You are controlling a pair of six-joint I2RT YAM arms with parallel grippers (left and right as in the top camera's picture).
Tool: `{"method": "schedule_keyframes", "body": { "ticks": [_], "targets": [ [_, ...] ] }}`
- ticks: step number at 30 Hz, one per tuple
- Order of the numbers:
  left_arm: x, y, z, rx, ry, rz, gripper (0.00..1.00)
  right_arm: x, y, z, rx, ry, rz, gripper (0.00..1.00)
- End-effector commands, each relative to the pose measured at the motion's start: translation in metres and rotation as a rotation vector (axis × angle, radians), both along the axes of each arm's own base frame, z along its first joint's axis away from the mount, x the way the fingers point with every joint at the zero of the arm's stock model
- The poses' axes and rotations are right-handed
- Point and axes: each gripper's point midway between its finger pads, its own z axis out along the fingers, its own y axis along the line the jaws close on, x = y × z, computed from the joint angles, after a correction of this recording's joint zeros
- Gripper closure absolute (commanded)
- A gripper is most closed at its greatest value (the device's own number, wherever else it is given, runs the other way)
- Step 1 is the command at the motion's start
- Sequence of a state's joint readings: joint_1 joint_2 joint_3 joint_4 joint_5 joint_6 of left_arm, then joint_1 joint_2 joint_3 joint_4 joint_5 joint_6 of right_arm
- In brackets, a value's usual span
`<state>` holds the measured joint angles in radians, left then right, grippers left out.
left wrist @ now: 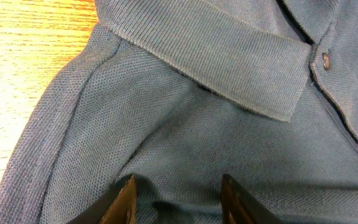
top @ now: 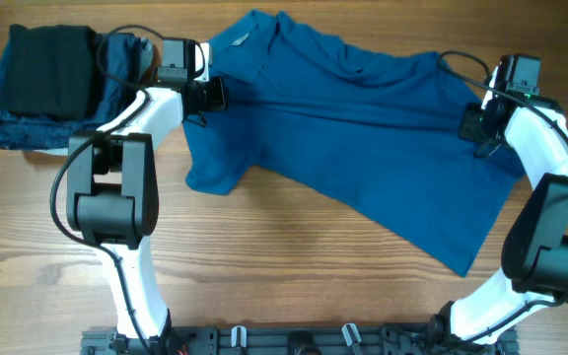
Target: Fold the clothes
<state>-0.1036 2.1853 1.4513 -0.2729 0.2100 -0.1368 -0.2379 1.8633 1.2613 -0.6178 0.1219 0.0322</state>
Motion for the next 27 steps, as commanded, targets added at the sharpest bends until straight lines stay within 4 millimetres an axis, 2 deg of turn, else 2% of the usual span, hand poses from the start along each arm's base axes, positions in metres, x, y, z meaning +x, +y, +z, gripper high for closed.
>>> {"method": "schedule_keyframes", "body": {
  "ticks": [1, 5, 9, 11, 13, 15, 16, 19, 22, 23, 24, 25, 27],
  "targets": [
    [-0.031, 0.022, -0.056, 0.070, 0.155, 0.052, 0.55, -0.005, 0.002, 0.000, 0.059, 0.012, 0.002, 0.96],
    [-0.032, 0.023, -0.054, 0.073, 0.159, 0.047, 0.60, -0.013, 0.008, -0.011, 0.083, 0.031, 0.009, 0.96],
    [-0.026, 0.020, 0.005, 0.061, 0.074, 0.029, 0.59, -0.008, 0.008, -0.009, 0.084, 0.010, 0.009, 0.94],
    [-0.032, 0.011, 0.034, 0.010, 0.062, 0.023, 0.59, -0.006, 0.013, -0.009, 0.110, -0.001, 0.021, 0.76],
    [-0.041, 0.005, 0.042, -0.020, 0.095, 0.048, 0.59, -0.004, 0.014, -0.008, 0.119, -0.007, 0.024, 0.73],
    [-0.053, 0.000, 0.032, -0.012, 0.150, 0.036, 0.59, -0.004, 0.014, -0.008, 0.117, -0.009, 0.024, 0.73],
    [-0.064, -0.005, 0.017, -0.002, 0.210, 0.024, 0.59, -0.004, 0.014, -0.008, 0.118, -0.008, 0.024, 0.73],
    [-0.075, -0.015, -0.009, 0.010, 0.271, -0.001, 0.59, -0.005, 0.017, -0.009, 0.133, -0.006, 0.030, 0.74],
    [-0.081, -0.018, -0.026, 0.017, 0.308, -0.009, 0.58, -0.003, 0.019, -0.008, 0.147, -0.015, 0.037, 0.75],
    [-0.081, -0.018, -0.028, 0.018, 0.312, -0.009, 0.58, -0.003, 0.019, -0.008, 0.147, -0.016, 0.037, 0.78],
    [-0.081, -0.018, -0.030, 0.018, 0.312, -0.009, 0.58, -0.003, 0.020, -0.008, 0.148, -0.015, 0.036, 0.89],
    [-0.081, -0.018, -0.030, 0.018, 0.311, -0.009, 0.58, -0.003, 0.021, -0.009, 0.154, -0.014, 0.037, 0.94],
    [-0.081, -0.018, -0.030, 0.018, 0.312, -0.009, 0.59, -0.003, 0.021, -0.008, 0.158, -0.016, 0.040, 0.96]
  ]
}}
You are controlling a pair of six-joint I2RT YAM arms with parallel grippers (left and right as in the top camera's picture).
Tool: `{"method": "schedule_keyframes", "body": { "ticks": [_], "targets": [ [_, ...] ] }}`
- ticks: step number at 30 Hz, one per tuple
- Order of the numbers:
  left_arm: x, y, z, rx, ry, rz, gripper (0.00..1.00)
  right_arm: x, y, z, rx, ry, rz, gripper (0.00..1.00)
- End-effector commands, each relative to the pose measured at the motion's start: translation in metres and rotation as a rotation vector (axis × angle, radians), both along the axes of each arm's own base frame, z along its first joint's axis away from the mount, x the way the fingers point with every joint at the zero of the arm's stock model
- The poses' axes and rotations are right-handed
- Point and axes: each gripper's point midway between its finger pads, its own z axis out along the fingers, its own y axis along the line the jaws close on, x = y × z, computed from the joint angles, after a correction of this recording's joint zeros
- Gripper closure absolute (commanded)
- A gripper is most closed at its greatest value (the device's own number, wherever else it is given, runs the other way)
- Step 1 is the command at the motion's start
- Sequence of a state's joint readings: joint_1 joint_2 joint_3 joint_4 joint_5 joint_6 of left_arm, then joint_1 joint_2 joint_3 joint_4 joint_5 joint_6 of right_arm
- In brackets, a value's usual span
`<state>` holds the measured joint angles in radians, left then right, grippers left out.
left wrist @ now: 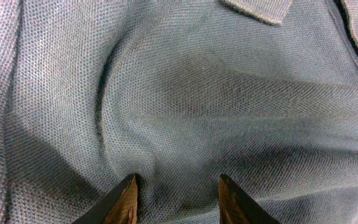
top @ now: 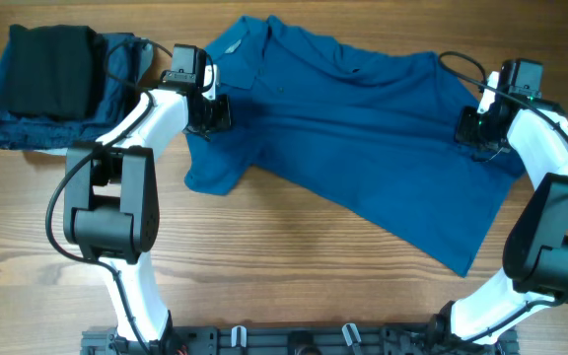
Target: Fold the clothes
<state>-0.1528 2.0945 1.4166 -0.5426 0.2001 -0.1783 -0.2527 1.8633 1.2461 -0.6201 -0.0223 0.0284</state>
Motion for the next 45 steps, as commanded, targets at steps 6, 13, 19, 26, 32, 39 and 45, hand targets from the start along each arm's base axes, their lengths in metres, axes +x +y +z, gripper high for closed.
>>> {"method": "schedule_keyframes", "body": {
  "ticks": [6, 13, 19, 26, 32, 39, 45],
  "targets": [
    [-0.021, -0.002, -0.036, 0.004, 0.102, 0.002, 0.64, 0.022, -0.028, 0.035, -0.108, -0.061, -0.018, 0.96],
    [-0.027, 0.000, -0.040, 0.009, 0.122, -0.001, 0.65, 0.053, -0.112, 0.079, -0.233, -0.285, -0.124, 0.96],
    [-0.033, 0.001, -0.041, 0.013, 0.148, -0.001, 0.66, 0.088, -0.177, 0.018, -0.338, -0.384, -0.101, 0.94],
    [-0.032, -0.001, -0.040, 0.001, 0.141, -0.003, 0.65, 0.112, -0.230, 0.065, -0.495, -0.585, -0.229, 0.51],
    [-0.031, -0.003, -0.040, -0.005, 0.139, -0.005, 0.62, 0.094, -0.170, 0.128, -0.226, -0.550, -0.101, 0.54],
    [-0.003, -0.007, 0.024, -0.034, -0.053, -0.007, 0.66, -0.004, -0.027, 0.086, 0.454, -0.100, -0.133, 0.96],
    [-0.012, 0.016, 0.074, 0.043, -0.105, 0.062, 0.59, -0.073, 0.058, 0.023, 0.544, 0.291, -0.185, 0.96]
  ]
}}
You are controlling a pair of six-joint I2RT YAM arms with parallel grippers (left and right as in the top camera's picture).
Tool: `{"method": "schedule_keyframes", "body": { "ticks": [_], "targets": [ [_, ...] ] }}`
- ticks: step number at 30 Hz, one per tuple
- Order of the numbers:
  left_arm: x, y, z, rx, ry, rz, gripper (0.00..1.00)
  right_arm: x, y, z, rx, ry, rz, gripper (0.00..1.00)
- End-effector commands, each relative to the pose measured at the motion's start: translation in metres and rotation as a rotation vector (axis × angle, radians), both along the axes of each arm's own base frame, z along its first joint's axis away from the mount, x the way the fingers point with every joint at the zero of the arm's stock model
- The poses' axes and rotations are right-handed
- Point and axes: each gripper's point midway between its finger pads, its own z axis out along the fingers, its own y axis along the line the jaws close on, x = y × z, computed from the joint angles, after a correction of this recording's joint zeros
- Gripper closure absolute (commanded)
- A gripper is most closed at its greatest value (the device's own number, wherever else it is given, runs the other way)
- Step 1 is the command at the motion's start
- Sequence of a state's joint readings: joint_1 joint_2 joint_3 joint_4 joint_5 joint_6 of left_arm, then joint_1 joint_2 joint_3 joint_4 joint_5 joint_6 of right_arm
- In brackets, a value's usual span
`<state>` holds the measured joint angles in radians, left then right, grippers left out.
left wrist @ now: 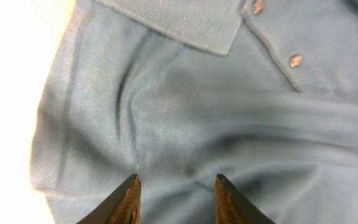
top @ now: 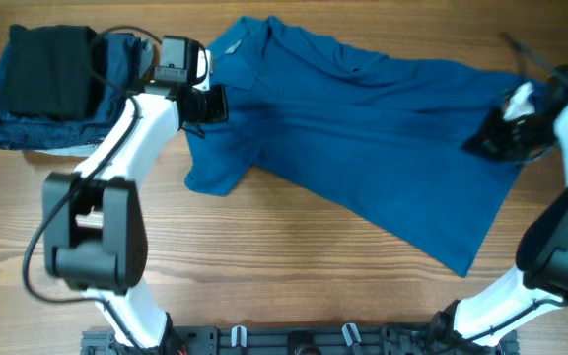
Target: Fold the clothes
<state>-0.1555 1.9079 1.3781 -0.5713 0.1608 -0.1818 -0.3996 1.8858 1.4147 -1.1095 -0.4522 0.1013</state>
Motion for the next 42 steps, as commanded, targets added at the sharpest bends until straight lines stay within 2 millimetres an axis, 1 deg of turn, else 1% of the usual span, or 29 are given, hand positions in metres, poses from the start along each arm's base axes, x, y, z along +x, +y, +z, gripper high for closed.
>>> {"method": "schedule_keyframes", "body": {
  "ticks": [1, 2, 3, 4, 5, 6, 7, 8, 9, 11, 13, 15, 17, 19, 21, 23, 24, 26, 27, 28, 31, 32, 33, 34, 36, 37, 39, 42],
  "targets": [
    [-0.017, 0.016, 0.003, 0.022, 0.065, 0.077, 0.59, -0.044, 0.041, -0.032, 0.034, 0.185, 0.007, 0.96],
    [-0.021, 0.020, 0.001, 0.023, 0.090, 0.093, 0.59, -0.059, 0.051, -0.042, 0.047, 0.234, 0.019, 0.96],
    [-0.023, 0.026, 0.000, 0.025, 0.103, 0.105, 0.58, -0.071, 0.056, -0.048, 0.057, 0.275, 0.012, 0.96],
    [-0.024, 0.031, -0.001, 0.022, 0.110, 0.120, 0.58, -0.082, 0.058, -0.056, 0.057, 0.313, 0.004, 0.96],
    [-0.023, 0.034, 0.000, -0.001, 0.113, 0.128, 0.57, -0.093, 0.055, -0.064, 0.034, 0.352, -0.022, 0.96],
    [-0.023, 0.037, 0.000, -0.024, 0.118, 0.140, 0.56, -0.102, 0.048, -0.071, -0.016, 0.395, -0.047, 0.96],
    [-0.022, 0.044, 0.001, -0.056, 0.125, 0.177, 0.55, -0.120, 0.034, -0.081, -0.114, 0.470, -0.086, 0.95],
    [-0.021, 0.048, 0.001, -0.059, 0.125, 0.184, 0.55, -0.125, 0.028, -0.084, -0.155, 0.491, -0.096, 0.96],
    [-0.021, 0.053, 0.001, -0.060, 0.124, 0.196, 0.54, -0.133, 0.017, -0.088, -0.229, 0.524, -0.129, 0.96],
    [-0.020, 0.059, -0.001, -0.060, 0.128, 0.210, 0.54, -0.138, 0.001, -0.096, -0.323, 0.538, -0.166, 0.96],
    [-0.020, 0.059, -0.002, -0.060, 0.130, 0.210, 0.54, -0.143, -0.011, -0.100, -0.364, 0.544, -0.198, 0.95],
    [-0.020, 0.059, -0.003, -0.060, 0.132, 0.211, 0.53, -0.142, -0.026, -0.103, -0.371, 0.527, -0.251, 0.96],
    [-0.020, 0.059, -0.003, -0.059, 0.133, 0.210, 0.53, -0.139, -0.053, -0.107, -0.394, 0.490, -0.334, 0.96],
    [-0.024, 0.059, -0.005, -0.058, 0.149, 0.211, 0.53, -0.142, -0.073, -0.108, -0.418, 0.482, -0.402, 0.96],
    [-0.029, 0.057, -0.006, -0.060, 0.171, 0.207, 0.53, -0.138, -0.086, -0.110, -0.392, 0.443, -0.466, 0.96],
    [-0.040, 0.039, -0.005, -0.151, 0.222, 0.167, 0.52, -0.130, -0.091, -0.111, -0.398, 0.403, -0.473, 0.96],
    [-0.050, 0.031, -0.005, -0.189, 0.268, 0.152, 0.51, -0.127, -0.091, -0.112, -0.395, 0.387, -0.462, 0.94],
    [-0.071, 0.028, -0.009, -0.176, 0.355, 0.138, 0.49, -0.123, -0.090, -0.112, -0.379, 0.371, -0.462, 0.85],
    [-0.089, 0.027, -0.011, -0.153, 0.417, 0.108, 0.49, -0.122, -0.088, -0.112, -0.366, 0.362, -0.447, 0.83],
    [-0.103, 0.026, -0.012, -0.140, 0.467, 0.075, 0.49, -0.117, -0.082, -0.112, -0.327, 0.336, -0.414, 0.80],
    [-0.135, 0.012, -0.010, -0.103, 0.567, -0.039, 0.49, -0.107, -0.072, -0.108, -0.255, 0.294, -0.366, 0.76],
    [-0.146, 0.006, -0.008, -0.053, 0.588, -0.068, 0.47, -0.105, -0.072, -0.102, -0.246, 0.298, -0.358, 0.75],
    [-0.151, 0.008, -0.005, 0.032, 0.582, -0.070, 0.44, -0.100, -0.072, -0.093, -0.230, 0.294, -0.346, 0.72],
    [-0.154, 0.007, -0.002, 0.076, 0.575, -0.056, 0.43, -0.092, -0.066, -0.084, -0.187, 0.264, -0.337, 0.70],
    [-0.165, -0.009, 0.004, 0.096, 0.586, -0.094, 0.40, -0.073, -0.052, -0.065, -0.089, 0.152, -0.301, 0.66],
    [-0.169, -0.010, 0.002, 0.123, 0.593, -0.108, 0.39, -0.071, -0.052, -0.062, -0.088, 0.140, -0.301, 0.64],
    [-0.180, -0.012, -0.007, 0.170, 0.607, -0.135, 0.39, -0.070, -0.053, -0.062, -0.091, 0.132, -0.301, 0.62],
    [-0.195, -0.013, -0.032, 0.187, 0.631, -0.140, 0.38, -0.069, -0.054, -0.062, -0.093, 0.127, -0.301, 0.62]
  ]
}}
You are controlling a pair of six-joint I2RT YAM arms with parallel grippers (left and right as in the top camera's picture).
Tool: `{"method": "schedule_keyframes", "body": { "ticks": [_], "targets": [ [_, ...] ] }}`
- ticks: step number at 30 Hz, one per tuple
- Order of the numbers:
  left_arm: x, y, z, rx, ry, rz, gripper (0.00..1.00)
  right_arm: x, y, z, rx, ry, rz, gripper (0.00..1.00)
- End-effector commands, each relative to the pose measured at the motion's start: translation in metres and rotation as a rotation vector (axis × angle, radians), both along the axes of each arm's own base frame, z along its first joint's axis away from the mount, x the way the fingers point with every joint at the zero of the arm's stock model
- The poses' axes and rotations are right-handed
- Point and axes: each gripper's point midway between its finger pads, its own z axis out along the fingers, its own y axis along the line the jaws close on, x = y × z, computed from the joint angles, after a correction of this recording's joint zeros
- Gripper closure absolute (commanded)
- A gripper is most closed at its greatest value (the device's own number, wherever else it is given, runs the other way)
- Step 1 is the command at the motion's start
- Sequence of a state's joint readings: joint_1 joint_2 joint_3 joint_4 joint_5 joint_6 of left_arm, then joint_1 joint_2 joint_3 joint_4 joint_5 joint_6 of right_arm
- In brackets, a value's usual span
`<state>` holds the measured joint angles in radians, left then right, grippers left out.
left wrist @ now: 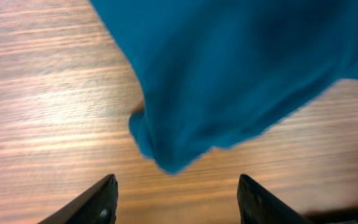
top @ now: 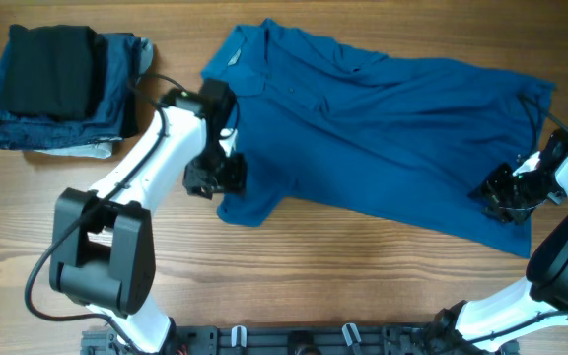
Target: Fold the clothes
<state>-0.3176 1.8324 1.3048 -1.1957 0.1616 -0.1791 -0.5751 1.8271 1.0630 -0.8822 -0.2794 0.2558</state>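
Note:
A blue polo shirt (top: 363,128) lies spread across the wooden table, collar (top: 249,44) at the far left and hem towards the right. Its short sleeve (top: 249,202) hangs off the near left side. My left gripper (top: 215,179) hovers just left of that sleeve. In the left wrist view the left gripper (left wrist: 176,193) stands wide open over bare wood, with the sleeve end (left wrist: 179,137) just ahead of the fingertips (left wrist: 104,199). My right gripper (top: 503,192) sits at the shirt's near right corner; its jaws are hidden.
A stack of folded clothes (top: 52,84), black on dark blue, sits at the far left corner. Bare wooden table (top: 314,286) runs along the near side below the shirt. The arms' mounting rail (top: 294,342) lines the near edge.
My left gripper has gone from the shoulder beside the collar down to the sleeve end, and its jaws are wider. The right gripper moved nearer, and the shirt's right corner and sleeve shifted.
At first my left gripper rested on the shoulder beside the collar and my right on the shirt's right side. The right one then stood farther right with the shirt stretched that way. Now the shirt lies flatter and both grippers are at its near edge.

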Motion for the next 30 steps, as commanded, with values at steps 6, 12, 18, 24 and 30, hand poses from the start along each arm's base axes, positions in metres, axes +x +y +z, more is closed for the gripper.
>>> {"method": "schedule_keyframes", "body": {
  "ticks": [6, 12, 18, 24, 30],
  "targets": [
    [-0.011, 0.006, -0.029, 0.036, -0.014, 0.025, 0.64, 0.013, -0.003, 0.012, -0.004, -0.068, 0.014, 0.62],
    [0.000, 0.012, -0.031, 0.080, -0.065, 0.049, 0.75, 0.012, -0.003, 0.012, -0.005, -0.067, 0.014, 0.62],
    [0.016, 0.042, -0.032, 0.115, -0.088, 0.214, 0.96, 0.011, -0.004, 0.012, -0.011, -0.063, 0.014, 0.63],
    [0.058, 0.100, -0.032, 0.046, -0.187, 0.483, 0.94, 0.010, -0.007, 0.011, -0.027, -0.053, 0.015, 0.63],
    [0.062, 0.089, -0.019, -0.037, -0.210, 0.484, 0.47, 0.007, -0.005, 0.012, -0.018, -0.042, 0.014, 0.71]
  ]
}}
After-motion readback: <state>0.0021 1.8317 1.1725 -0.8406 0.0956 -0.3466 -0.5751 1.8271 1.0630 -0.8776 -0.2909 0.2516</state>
